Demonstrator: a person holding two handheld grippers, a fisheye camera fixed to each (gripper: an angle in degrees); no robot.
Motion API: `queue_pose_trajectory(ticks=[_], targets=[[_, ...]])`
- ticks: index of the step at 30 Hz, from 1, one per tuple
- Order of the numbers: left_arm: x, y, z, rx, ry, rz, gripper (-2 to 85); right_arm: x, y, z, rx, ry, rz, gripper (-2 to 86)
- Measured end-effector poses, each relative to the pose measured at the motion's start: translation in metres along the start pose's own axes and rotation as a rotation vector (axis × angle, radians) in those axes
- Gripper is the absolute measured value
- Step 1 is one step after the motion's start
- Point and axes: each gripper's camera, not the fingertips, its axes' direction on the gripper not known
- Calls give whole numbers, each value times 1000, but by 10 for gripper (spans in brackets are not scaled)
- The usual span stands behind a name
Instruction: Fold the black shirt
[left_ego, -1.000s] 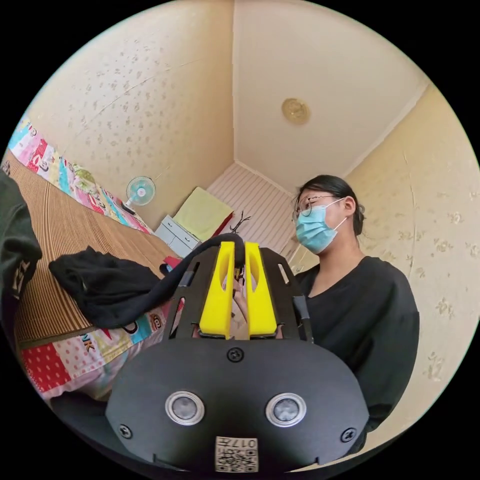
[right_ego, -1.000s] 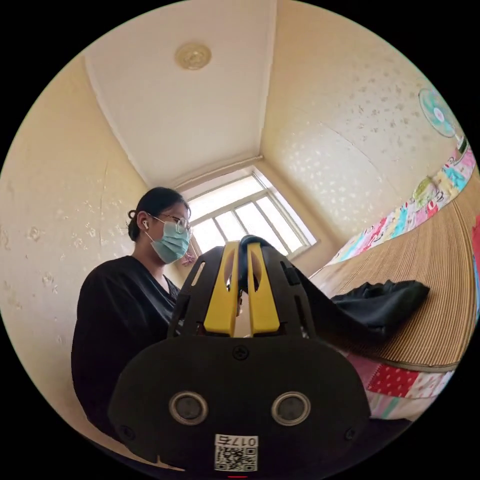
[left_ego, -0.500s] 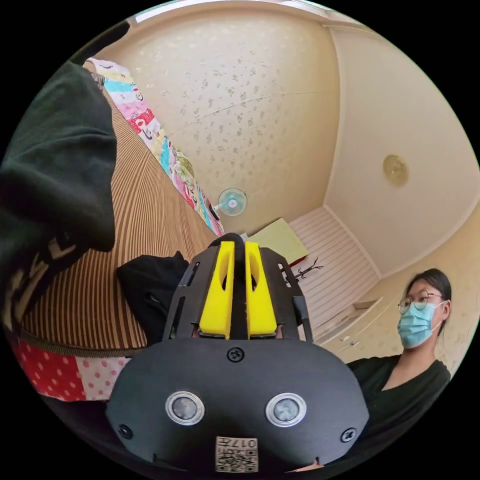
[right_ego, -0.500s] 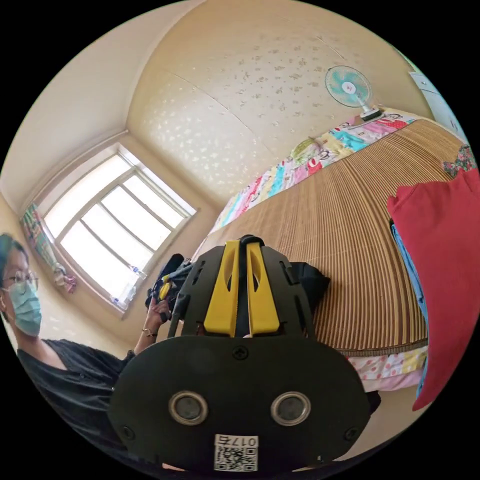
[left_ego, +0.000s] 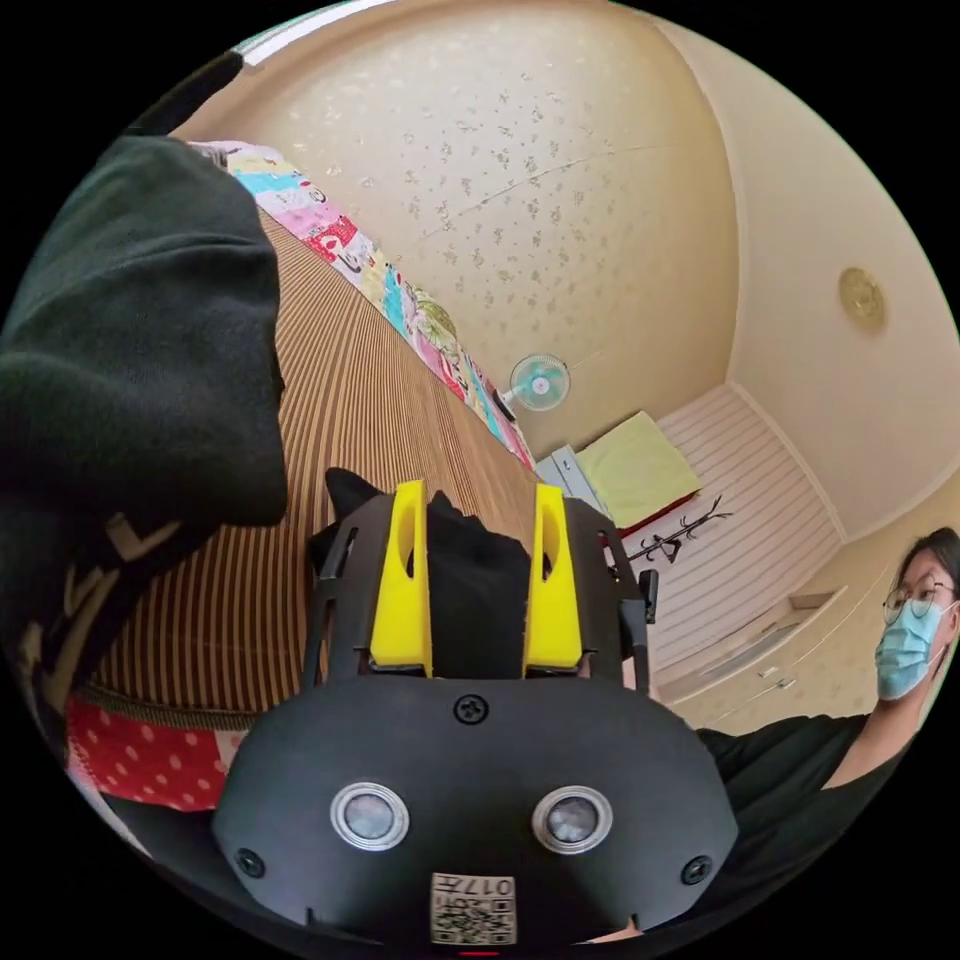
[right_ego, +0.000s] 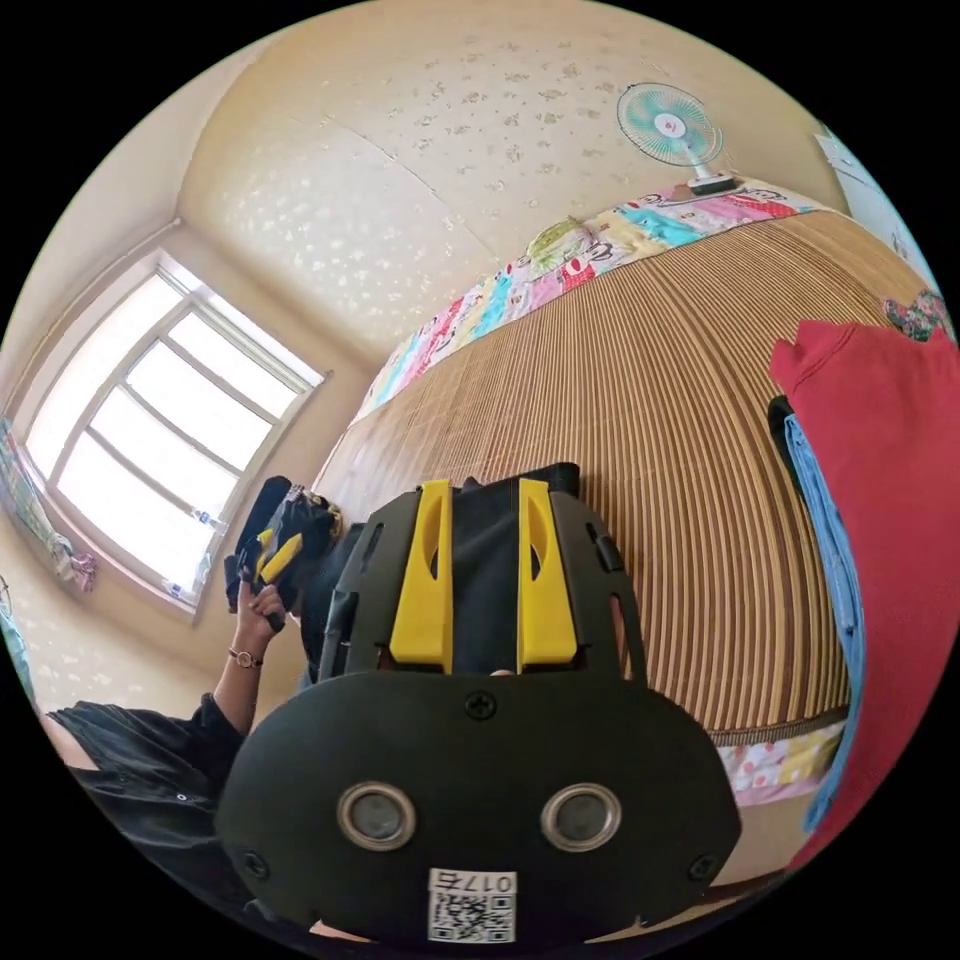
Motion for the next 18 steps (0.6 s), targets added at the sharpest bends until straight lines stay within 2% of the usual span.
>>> queue_pose_trajectory(ticks=[4, 7, 9, 11, 13, 16, 18], targets=[[16, 30, 7, -59, -66, 53, 151, -46, 42, 30, -50, 163, -116, 89], [20, 70, 0, -82, -143, 29, 144, -94, 92, 53, -57, 235, -385, 71], [17, 102, -5, -113, -206, -6, 143, -107, 126, 88, -164, 404, -498, 56], [10, 121, -4, -154, -230, -49, 149, -101, 146, 111, -198, 490, -525, 53], [-2, 136, -2, -187, -217, -114, 164, -89, 151, 114, -153, 451, -450, 49], [-22, 159, 0, -146, -133, -206, 170, -57, 142, 107, -121, 302, -203, 33], [-38, 169, 13, -134, -17, -274, 183, -32, 142, 106, -94, 181, -52, 23]])
